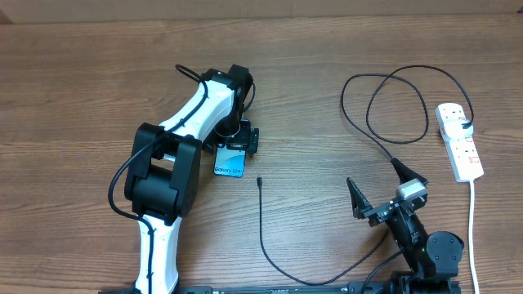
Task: Plug charger to phone and switch on socket
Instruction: 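Hold the phone raised in the left gripper above the table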
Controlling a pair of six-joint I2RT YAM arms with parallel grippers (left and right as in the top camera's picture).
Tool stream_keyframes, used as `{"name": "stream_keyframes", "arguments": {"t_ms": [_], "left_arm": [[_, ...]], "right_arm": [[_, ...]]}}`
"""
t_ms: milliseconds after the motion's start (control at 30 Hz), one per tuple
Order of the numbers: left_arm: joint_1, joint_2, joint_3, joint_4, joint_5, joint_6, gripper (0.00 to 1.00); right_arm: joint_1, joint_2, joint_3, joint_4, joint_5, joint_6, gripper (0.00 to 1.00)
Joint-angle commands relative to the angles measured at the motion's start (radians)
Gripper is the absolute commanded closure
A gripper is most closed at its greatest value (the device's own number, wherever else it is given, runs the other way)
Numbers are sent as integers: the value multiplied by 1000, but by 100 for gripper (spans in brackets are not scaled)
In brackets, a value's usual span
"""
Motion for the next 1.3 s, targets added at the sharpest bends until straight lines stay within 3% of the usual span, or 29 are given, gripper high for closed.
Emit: {"name": "stream_keyframes", "arguments": {"t_ms": [0,167,600,867,1267], "left_arm": [[-6,53,-32,9,-89,-49,3],[-6,53,-32,4,-142,-103,2],[-6,54,-52,10,-137,-96,0],[-6,54,-98,73,-69,-15,0],[-5,54,-119,130,-93,-13,0]], "right_arm": [[5,-9,-9,6,9,4,0],[5,-9,-9,6,9,4,0],[5,-9,-9,6,9,4,0],[5,-9,-9,6,9,4,0],[5,-9,-9,6,9,5,0]]}}
